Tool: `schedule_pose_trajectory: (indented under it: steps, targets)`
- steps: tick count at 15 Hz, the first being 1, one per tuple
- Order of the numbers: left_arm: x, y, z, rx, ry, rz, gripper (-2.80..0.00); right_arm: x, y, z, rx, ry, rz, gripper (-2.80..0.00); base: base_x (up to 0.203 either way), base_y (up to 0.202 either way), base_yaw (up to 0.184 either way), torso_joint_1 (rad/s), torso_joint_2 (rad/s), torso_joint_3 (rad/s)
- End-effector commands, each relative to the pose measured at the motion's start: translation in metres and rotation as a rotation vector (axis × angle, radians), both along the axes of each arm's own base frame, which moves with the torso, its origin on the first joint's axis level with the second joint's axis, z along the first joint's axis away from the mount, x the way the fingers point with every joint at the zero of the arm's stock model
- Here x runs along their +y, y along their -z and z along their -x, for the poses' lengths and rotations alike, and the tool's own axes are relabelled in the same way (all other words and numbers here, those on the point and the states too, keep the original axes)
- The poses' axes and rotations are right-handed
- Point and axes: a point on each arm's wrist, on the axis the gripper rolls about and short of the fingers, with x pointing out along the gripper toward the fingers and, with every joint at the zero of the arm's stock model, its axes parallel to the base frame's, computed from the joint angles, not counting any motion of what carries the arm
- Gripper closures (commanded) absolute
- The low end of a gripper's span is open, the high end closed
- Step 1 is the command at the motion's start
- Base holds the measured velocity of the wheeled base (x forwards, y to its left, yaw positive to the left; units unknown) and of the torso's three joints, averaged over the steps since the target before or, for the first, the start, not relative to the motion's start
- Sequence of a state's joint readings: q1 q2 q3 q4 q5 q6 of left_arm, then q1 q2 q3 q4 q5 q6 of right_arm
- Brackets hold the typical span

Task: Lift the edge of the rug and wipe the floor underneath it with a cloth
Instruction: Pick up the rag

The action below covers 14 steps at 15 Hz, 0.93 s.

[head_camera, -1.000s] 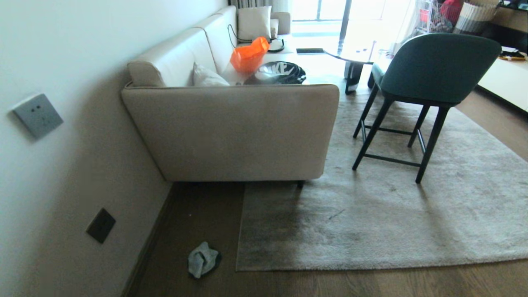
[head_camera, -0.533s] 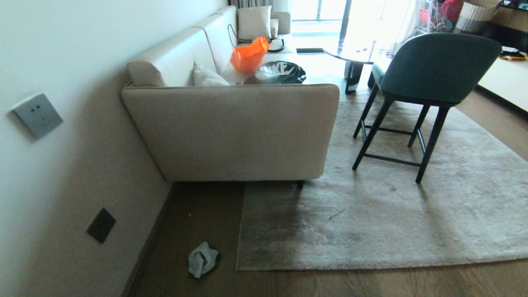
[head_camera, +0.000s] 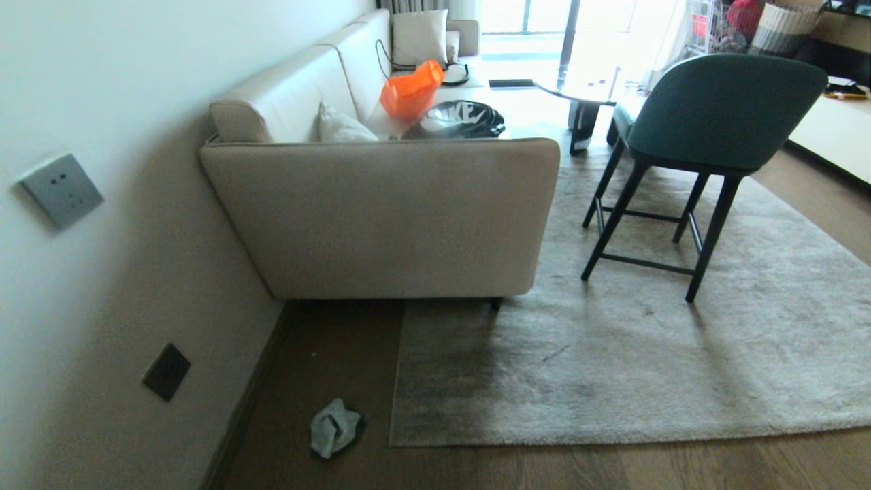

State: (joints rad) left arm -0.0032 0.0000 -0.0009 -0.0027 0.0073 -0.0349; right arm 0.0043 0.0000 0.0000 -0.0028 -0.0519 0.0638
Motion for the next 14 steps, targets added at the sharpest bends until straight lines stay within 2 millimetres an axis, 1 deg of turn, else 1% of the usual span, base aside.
schedule_pose_trajectory:
  steps: [1,14]
  targets:
    - [0.0,0.0002,-0.0001,0.001,-0.001,0.0,0.0,0.0,0.0,0.0,0.0,0.0,-0.001,0.0,0.0,0.0,0.0,0.0,0.0,0.0]
    - [0.0,-0.0001,0.0,-0.001,0.0,0.008,0.0,0.0,0.0,0.0,0.0,0.0,0.0,0.0,0.0,0.0,0.0,0.0,0.0,0.0]
